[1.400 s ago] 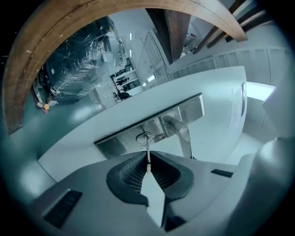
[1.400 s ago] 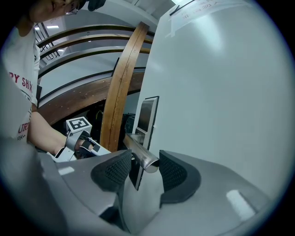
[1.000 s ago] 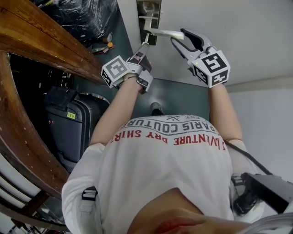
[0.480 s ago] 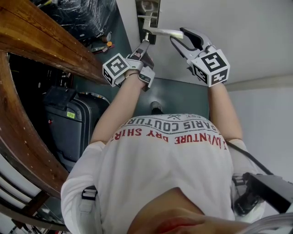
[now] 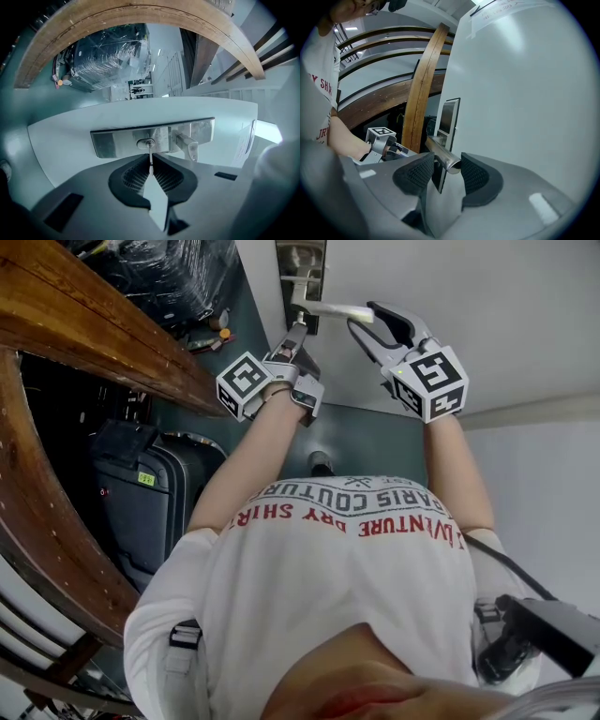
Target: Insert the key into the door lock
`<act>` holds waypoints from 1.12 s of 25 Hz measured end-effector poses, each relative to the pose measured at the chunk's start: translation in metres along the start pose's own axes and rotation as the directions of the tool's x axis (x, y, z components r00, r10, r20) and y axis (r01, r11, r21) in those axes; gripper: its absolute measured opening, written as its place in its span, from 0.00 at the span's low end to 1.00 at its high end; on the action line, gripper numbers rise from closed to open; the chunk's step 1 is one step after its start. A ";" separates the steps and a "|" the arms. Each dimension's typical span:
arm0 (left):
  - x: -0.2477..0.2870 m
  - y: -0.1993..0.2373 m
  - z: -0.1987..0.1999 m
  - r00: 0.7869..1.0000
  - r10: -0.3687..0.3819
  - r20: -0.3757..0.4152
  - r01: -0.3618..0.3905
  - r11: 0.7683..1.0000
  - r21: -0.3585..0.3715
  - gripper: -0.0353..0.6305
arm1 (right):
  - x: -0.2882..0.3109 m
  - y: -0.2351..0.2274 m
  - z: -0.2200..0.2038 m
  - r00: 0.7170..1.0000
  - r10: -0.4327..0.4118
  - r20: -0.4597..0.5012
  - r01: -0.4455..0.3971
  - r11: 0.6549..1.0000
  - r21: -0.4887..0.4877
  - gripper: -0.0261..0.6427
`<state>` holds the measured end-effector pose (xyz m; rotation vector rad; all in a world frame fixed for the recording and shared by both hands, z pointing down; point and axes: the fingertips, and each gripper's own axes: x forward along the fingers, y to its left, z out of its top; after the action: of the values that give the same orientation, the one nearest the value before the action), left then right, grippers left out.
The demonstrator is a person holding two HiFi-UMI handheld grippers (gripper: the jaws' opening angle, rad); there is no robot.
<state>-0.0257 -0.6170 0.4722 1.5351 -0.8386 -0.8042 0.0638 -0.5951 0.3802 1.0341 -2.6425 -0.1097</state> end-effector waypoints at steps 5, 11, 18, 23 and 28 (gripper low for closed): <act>0.007 -0.001 0.003 1.000 -0.008 0.025 0.008 1.000 -0.022 0.09 | -0.001 0.000 0.001 1.000 0.005 0.001 -0.005 1.000 0.002 0.29; 0.009 -0.001 0.005 0.999 -0.023 0.046 0.025 0.999 -0.039 0.09 | -0.001 0.002 0.001 1.000 0.000 0.003 0.000 1.000 0.002 0.28; 0.017 -0.002 0.007 0.997 -0.034 0.071 0.039 0.997 -0.063 0.09 | -0.004 0.001 0.001 1.000 0.006 0.000 -0.006 1.000 -0.010 0.28; 0.018 -0.002 0.008 0.996 -0.050 0.078 0.055 0.997 -0.055 0.09 | -0.003 0.001 0.001 1.000 0.003 -0.005 -0.003 1.000 -0.020 0.28; 0.019 -0.005 0.008 0.995 -0.074 0.072 0.076 0.996 -0.039 0.09 | -0.002 0.001 0.003 1.000 0.007 -0.011 -0.007 1.000 -0.015 0.28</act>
<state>-0.0226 -0.6374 0.4657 1.5157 -0.8148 -0.9302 0.0643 -0.5932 0.3771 1.0176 -2.6311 -0.1224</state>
